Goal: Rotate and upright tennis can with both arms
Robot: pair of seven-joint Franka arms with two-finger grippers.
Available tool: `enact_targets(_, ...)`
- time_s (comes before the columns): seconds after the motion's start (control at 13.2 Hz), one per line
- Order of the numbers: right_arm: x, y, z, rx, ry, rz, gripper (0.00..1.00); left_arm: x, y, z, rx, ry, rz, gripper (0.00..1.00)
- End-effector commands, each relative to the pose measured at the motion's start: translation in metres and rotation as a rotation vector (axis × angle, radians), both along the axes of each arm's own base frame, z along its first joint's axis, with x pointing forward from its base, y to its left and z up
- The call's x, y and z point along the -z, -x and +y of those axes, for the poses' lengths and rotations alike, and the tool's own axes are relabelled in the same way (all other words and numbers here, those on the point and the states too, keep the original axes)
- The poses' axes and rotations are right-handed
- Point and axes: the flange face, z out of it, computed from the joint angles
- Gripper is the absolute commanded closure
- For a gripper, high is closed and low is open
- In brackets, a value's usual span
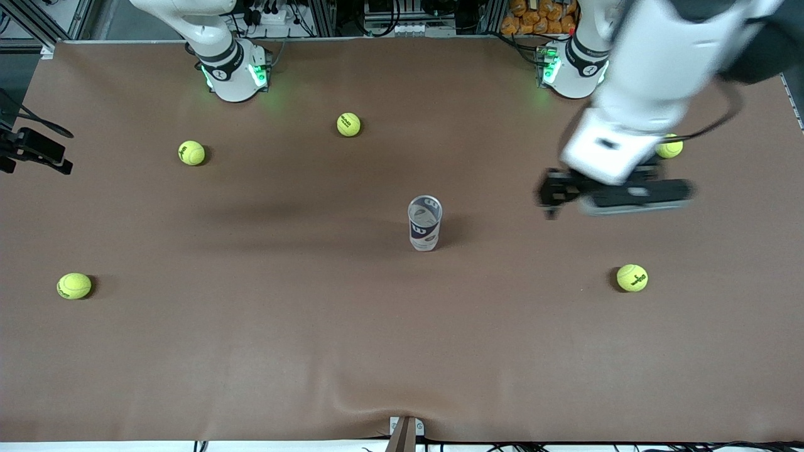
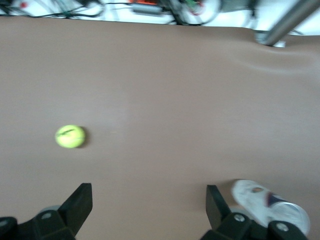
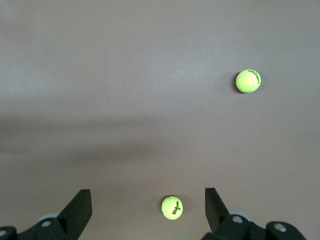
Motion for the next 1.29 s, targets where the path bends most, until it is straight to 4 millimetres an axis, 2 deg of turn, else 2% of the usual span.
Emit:
enact_targets(0.0,-0.003,0.003,0.004,0.012,-0.007,-0.001,0.0,-0.006,0.001,0.058,0.001,-0.027,0.049,0.0)
enact_targets(0.23,-0.003,0.002,0.004,0.012,-0.007,-0.003,0.0,-0.01,0.002,0.107,-0.007,-0.028,0.107,0.0)
enact_targets(0.53,-0.003,0.002,0.004,0.012,-0.007,-0.003,0.0,-0.014,-0.002,0.153,0.012,-0.024,0.118,0.0)
enact_targets(0.68,-0.003,0.002,0.004,0.012,-0.007,-0.004,0.0,-0.023,0.004,0.174,0.059,-0.036,0.132,0.0)
enact_targets(0.84,-0.003,0.002,0.004,0.012,-0.007,-0.006,0.0,-0.025,0.01,0.183,0.076,-0.007,0.158,0.0)
enact_targets(0.91,-0.003,0.002,0.004,0.012,-0.007,-0.006,0.0,-0.029,0.014,0.198,0.061,0.026,0.16,0.0)
enact_targets(1.06,-0.002,0.002,0.005,0.01,-0.008,-0.005,0.0,-0.023,0.017,0.212,0.069,0.037,0.188,0.0)
enact_targets(1.22,-0.002,0.002,0.004,0.012,-0.008,-0.005,0.0,-0.029,0.028,0.217,0.074,0.038,0.202,0.0)
